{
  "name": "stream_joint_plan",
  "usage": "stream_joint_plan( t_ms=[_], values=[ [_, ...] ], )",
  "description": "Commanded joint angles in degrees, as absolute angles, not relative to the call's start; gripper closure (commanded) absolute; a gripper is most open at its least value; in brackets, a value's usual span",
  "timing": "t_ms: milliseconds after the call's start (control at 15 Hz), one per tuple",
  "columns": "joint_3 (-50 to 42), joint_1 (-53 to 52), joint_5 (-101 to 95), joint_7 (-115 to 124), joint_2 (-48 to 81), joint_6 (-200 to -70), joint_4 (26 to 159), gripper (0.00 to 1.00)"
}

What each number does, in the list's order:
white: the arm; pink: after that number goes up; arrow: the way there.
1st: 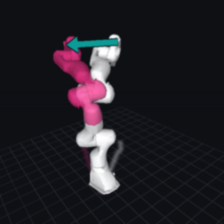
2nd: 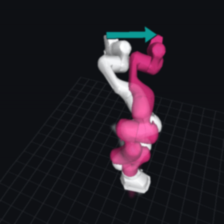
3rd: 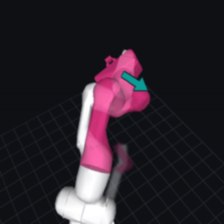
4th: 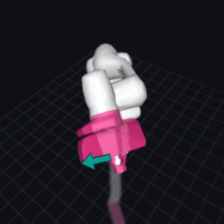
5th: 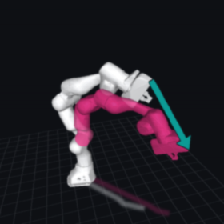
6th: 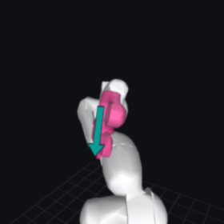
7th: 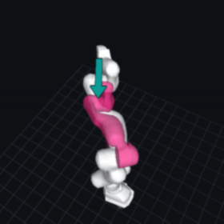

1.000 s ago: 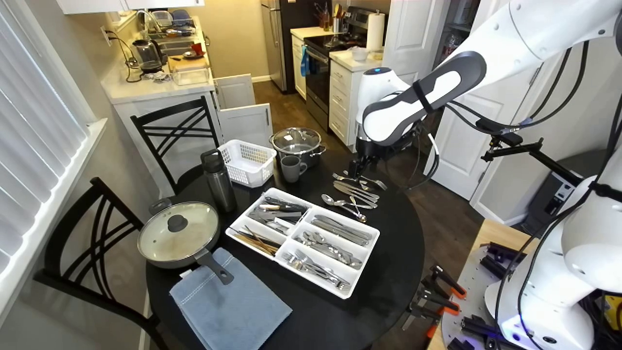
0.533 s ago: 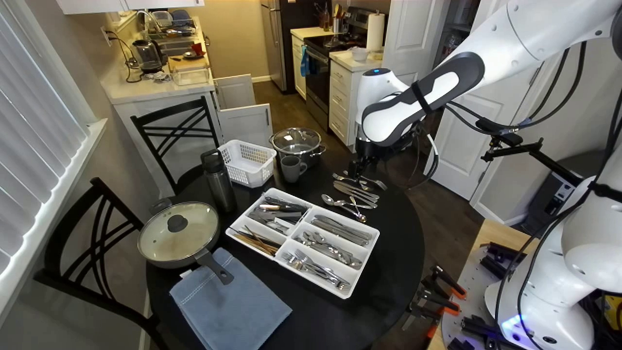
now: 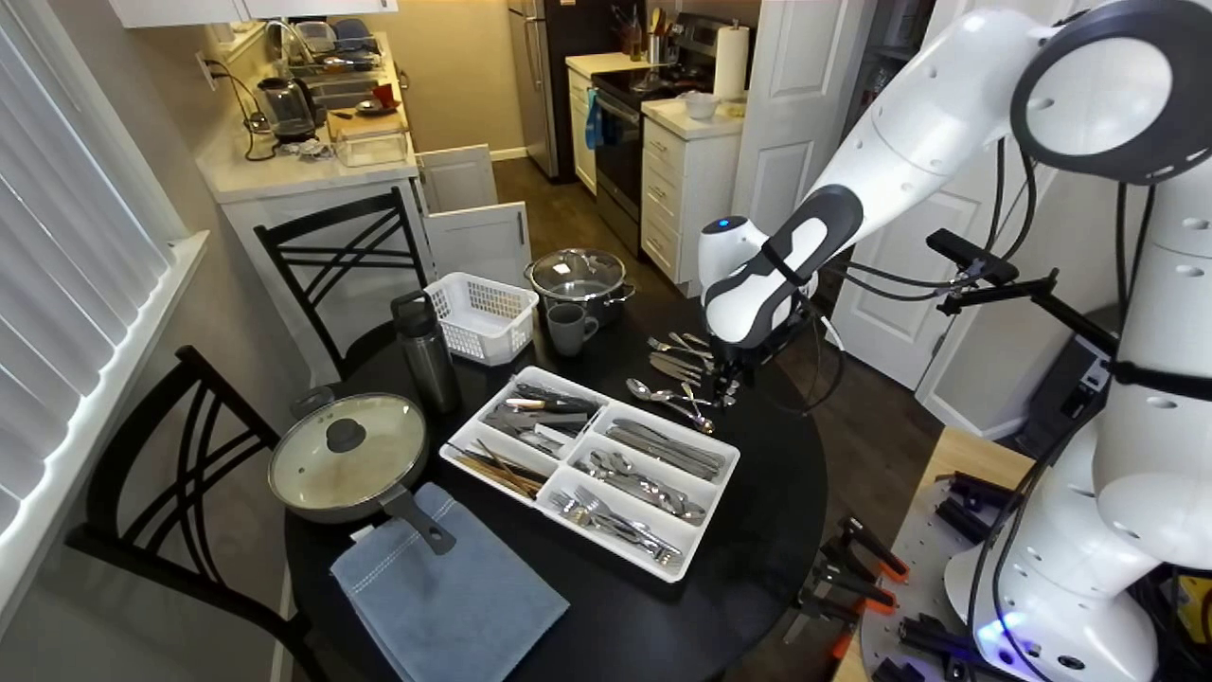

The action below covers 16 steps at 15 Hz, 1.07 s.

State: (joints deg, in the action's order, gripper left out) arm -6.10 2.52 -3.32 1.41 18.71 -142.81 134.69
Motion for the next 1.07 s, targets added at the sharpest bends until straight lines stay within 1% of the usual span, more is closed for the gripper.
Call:
stream_joint_plan(
  t_ms=[0,400,933,1000],
  values=[
    [-6.66,2.98,-4.26,2.67,25.43,-148.64,132.20,0.00],
    [-7.04,0.81,-3.54,5.59,34.19,-158.64,126.14,0.00],
    [-6.64,0.79,-3.13,4.99,35.63,-157.58,123.83,0.00],
    [-7.67,-0.24,-3.69,6.30,35.88,-159.10,124.37,0.00]
  ],
)
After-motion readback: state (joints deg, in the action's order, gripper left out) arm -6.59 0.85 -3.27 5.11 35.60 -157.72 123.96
